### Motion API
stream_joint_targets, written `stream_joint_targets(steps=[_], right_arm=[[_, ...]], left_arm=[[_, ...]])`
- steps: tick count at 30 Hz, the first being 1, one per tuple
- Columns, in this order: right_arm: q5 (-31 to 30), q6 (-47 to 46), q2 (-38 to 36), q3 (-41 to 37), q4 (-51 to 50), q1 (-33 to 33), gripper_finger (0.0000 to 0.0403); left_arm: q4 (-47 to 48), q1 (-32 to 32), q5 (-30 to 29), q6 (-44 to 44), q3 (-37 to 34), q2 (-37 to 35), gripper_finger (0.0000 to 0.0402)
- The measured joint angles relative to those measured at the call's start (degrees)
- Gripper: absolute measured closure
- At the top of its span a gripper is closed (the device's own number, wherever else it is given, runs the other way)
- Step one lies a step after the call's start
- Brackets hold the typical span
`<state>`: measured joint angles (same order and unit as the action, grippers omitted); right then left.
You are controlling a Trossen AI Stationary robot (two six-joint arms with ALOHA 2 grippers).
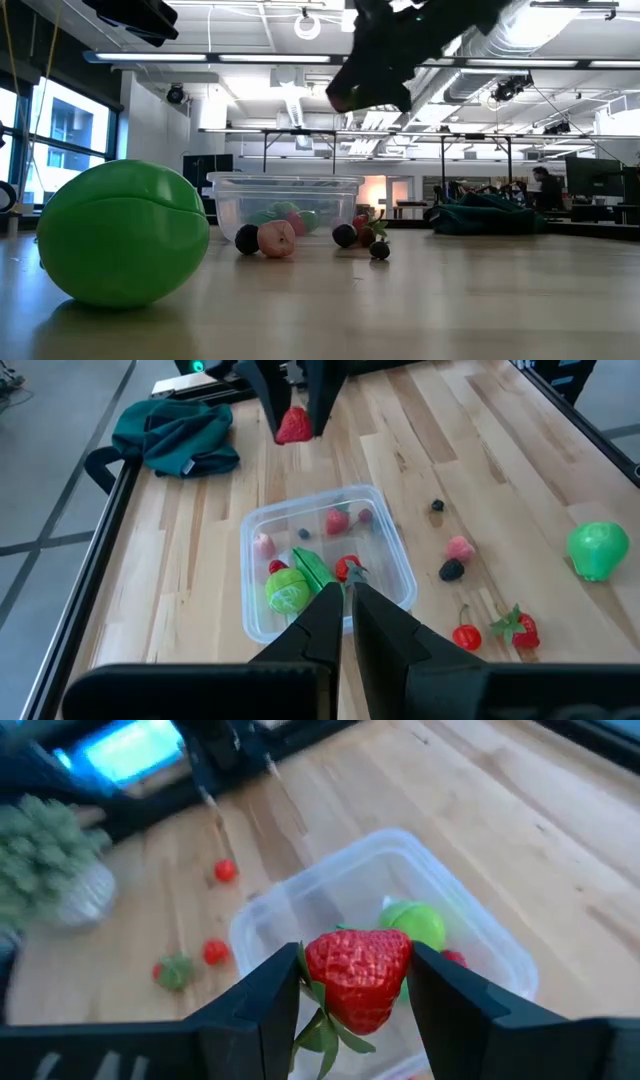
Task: Pick and placing Produce into tupperware
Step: Put the red strawberry into the transparent container
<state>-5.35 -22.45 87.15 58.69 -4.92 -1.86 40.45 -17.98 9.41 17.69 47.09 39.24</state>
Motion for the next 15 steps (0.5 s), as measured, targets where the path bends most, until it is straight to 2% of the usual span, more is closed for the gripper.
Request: stream_joint_targets(steps=[6,11,15], right_arm=[[-0.66,6.26,8.74,12.52,-13.94,-0.02,0.0249],[-0.85,8.06,18.27,23.38,-28.99,-0.03,0.0249],[-0.80,9.73,25.25,30.87,-36.55,0.00,0.0249]], left_arm=[[0.00,-0.01,0.00,0.00,0.00,0.02,0.0383],[0.00,0.00,-0.02,0.00,-0.01,0.00,0.0383],[0.00,-0.01,0.00,0.00,0.00,0.01,0.0383]])
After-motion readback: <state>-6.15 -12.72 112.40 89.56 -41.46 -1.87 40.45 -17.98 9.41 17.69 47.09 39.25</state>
